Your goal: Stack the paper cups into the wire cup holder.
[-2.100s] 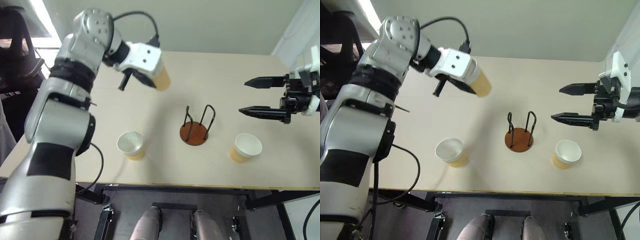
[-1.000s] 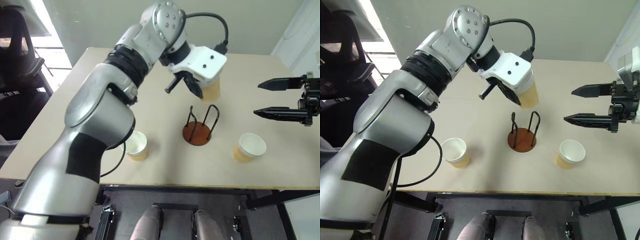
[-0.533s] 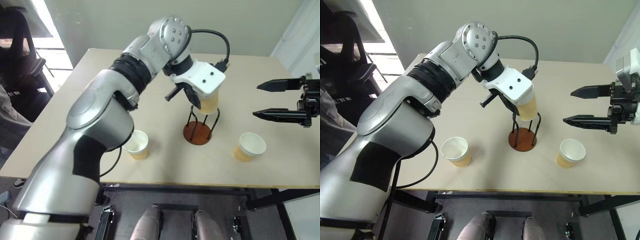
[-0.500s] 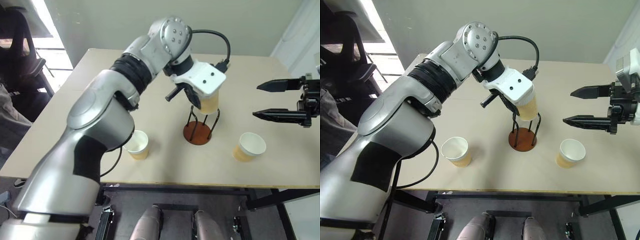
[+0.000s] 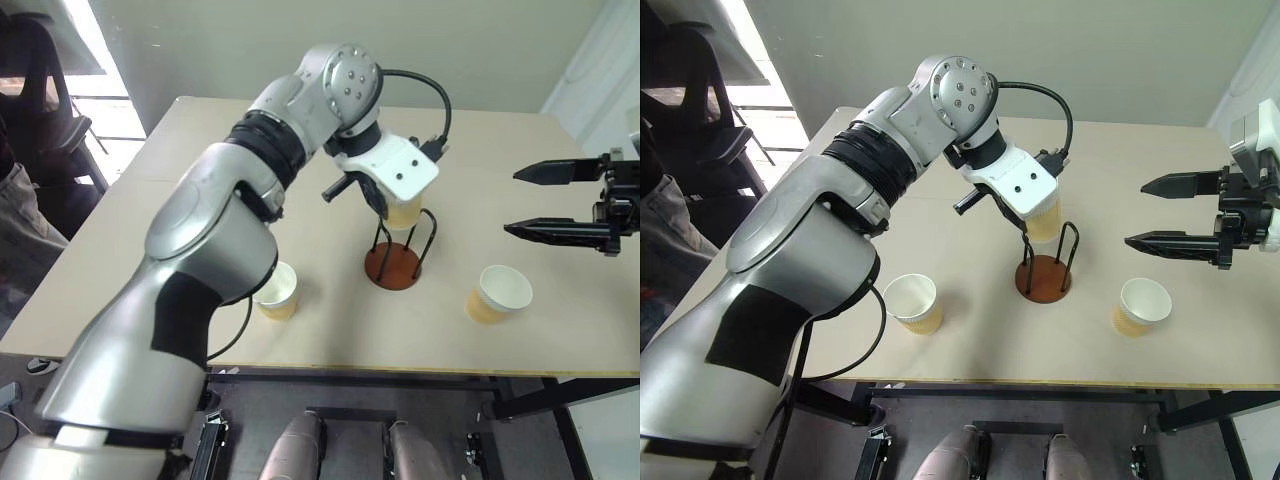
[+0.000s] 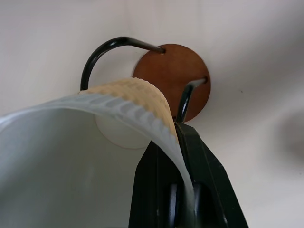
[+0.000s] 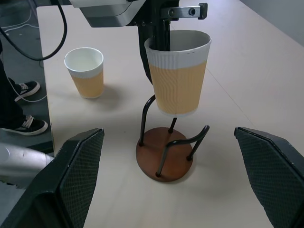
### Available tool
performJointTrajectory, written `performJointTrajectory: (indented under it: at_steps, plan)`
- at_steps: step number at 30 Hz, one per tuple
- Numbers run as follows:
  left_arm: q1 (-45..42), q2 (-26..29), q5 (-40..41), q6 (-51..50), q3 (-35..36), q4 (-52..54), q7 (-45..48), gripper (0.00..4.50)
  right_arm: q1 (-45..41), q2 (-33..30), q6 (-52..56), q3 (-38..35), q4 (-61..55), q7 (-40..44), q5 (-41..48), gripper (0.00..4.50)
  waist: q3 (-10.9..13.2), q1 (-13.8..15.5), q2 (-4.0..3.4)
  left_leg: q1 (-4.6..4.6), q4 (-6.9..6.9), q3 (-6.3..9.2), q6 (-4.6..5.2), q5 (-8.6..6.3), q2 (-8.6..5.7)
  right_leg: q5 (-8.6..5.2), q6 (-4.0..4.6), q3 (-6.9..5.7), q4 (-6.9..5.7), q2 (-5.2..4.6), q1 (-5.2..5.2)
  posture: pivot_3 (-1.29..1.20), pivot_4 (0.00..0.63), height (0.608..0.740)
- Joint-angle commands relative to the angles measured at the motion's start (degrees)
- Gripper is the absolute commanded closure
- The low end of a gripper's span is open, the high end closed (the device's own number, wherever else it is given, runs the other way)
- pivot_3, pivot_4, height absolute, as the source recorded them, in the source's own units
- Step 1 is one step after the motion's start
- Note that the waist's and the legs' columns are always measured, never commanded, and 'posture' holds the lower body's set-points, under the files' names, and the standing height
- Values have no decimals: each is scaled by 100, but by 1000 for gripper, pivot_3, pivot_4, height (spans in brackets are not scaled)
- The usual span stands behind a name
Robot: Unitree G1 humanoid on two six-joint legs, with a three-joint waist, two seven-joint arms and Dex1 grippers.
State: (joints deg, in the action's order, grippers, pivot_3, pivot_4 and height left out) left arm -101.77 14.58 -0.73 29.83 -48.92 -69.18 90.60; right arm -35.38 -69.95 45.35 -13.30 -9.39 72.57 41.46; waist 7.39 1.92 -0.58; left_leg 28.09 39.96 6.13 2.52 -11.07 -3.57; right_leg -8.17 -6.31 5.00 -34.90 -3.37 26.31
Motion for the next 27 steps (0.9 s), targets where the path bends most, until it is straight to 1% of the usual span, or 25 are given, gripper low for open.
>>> performJointTrajectory:
  at_steps: [1,8,11,14,16,17,18,20,21,24,25,27]
  plan:
    - [-71,-78,-221,121,325,-36,189,4473,-28,-55,-65,-320,-101,-42,76,0,0,0,0,0,0,0,0,-1,0,0,0,0,0,0,0,0,150,740]
    - [-47,-181,-559,130,637,-122,189,4473,5,-101,-42,-343,-91,-29,64,0,0,0,0,0,-1,0,-1,-7,-1,-2,0,2,2,0,1,0,150,740]
    - [-60,-224,-617,63,662,-161,189,4473,35,-125,-10,-360,-100,-17,67,0,0,0,0,0,0,0,-1,-10,-1,-4,1,3,3,0,1,0,150,740]
    - [-88,-228,-665,84,660,-186,190,3799,64,-143,-8,-374,-93,-7,54,0,0,0,0,0,-1,0,-1,-12,-1,-5,1,3,2,0,2,0,150,740]
    - [-107,-229,-702,121,657,-199,190,3152,67,-142,-4,-376,-88,-12,55,0,0,1,0,0,-1,0,-2,-13,-1,-5,1,3,2,0,2,0,150,740]
    - [-115,-233,-706,129,655,-201,190,2732,68,-143,0,-376,-86,-14,57,0,0,0,0,0,-1,0,-2,-14,-1,-5,1,3,3,0,2,0,150,740]
    - [-121,-237,-710,138,655,-205,190,2409,63,-144,10,-372,-82,-13,62,0,0,0,0,0,-1,0,-2,-14,-1,-5,1,3,3,0,2,0,150,740]
    - [-126,-256,-730,152,678,-210,190,1575,62,-144,7,-368,-73,-13,55,0,0,0,0,0,-1,0,-2,-15,-1,-6,0,3,4,0,2,0,150,740]
    - [-127,-266,-739,154,692,-214,190,1269,66,-144,-1,-368,-70,-10,49,0,0,1,0,0,-1,0,-2,-16,-1,-6,0,3,4,0,2,0,150,740]
    - [-122,-294,-795,176,837,-212,189,171,79,-141,-30,-367,-63,-14,21,0,0,2,0,0,-1,0,-2,-17,-1,-6,0,4,5,0,2,0,150,740]
    - [-108,-315,-834,172,958,-203,128,59,89,-141,-47,-365,-64,-33,-5,0,0,2,0,1,-1,0,-1,-17,-1,-6,0,4,6,0,2,0,150,740]
    - [-74,-371,-832,67,1247,-200,-78,59,120,-144,-84,-346,-75,-76,-75,0,0,3,0,1,-1,0,-1,-19,-1,-7,-1,4,6,0,2,0,150,740]
